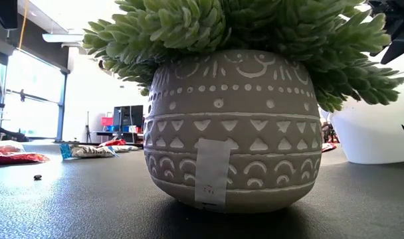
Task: Sort candy
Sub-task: Put the transparent candy wrapper into the purple bucket
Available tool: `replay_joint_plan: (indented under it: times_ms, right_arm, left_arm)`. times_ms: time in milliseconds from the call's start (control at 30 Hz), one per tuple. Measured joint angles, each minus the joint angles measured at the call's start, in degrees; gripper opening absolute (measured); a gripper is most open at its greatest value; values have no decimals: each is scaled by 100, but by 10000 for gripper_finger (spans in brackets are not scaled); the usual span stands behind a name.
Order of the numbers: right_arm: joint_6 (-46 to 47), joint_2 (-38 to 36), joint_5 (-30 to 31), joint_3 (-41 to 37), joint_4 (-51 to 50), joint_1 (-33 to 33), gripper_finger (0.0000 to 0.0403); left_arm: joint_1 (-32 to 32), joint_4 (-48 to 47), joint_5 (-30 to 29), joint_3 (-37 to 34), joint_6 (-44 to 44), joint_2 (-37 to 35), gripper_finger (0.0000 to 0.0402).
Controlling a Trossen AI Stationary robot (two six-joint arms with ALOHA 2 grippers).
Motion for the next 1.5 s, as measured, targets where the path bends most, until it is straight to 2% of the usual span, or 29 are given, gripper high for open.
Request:
replay_joint_plan:
  times_ms: [167, 333, 600, 967, 1167, 1300, 1500]
  right_arm:
    - [-66, 1, 155, 0, -1, 0, 183]
    - [-64, 1, 141, 0, -1, 0, 183]
    - [-73, 1, 161, 0, 1, 0, 183]
    - [-168, 0, 162, 0, 1, 0, 183]
    - [-267, -1, 165, 0, 1, -1, 183]
    - [-272, -1, 177, 0, 1, -2, 183]
    - [-303, -1, 175, 2, 1, 0, 183]
  left_arm:
    - [35, 8, 157, -276, -1, -264, 19]
    - [364, 4, 234, -713, -141, -592, 23]
    - [956, 409, 1067, -1512, -127, -1034, 69]
    - [1510, 869, 1217, -2371, 155, -1078, 127]
    - [1726, 1802, 1767, -3036, 213, -1078, 138]
    - [1847, 2277, 1683, -3327, 295, -1078, 138]
    - [2126, 2299, 1538, -3760, 295, -1078, 138]
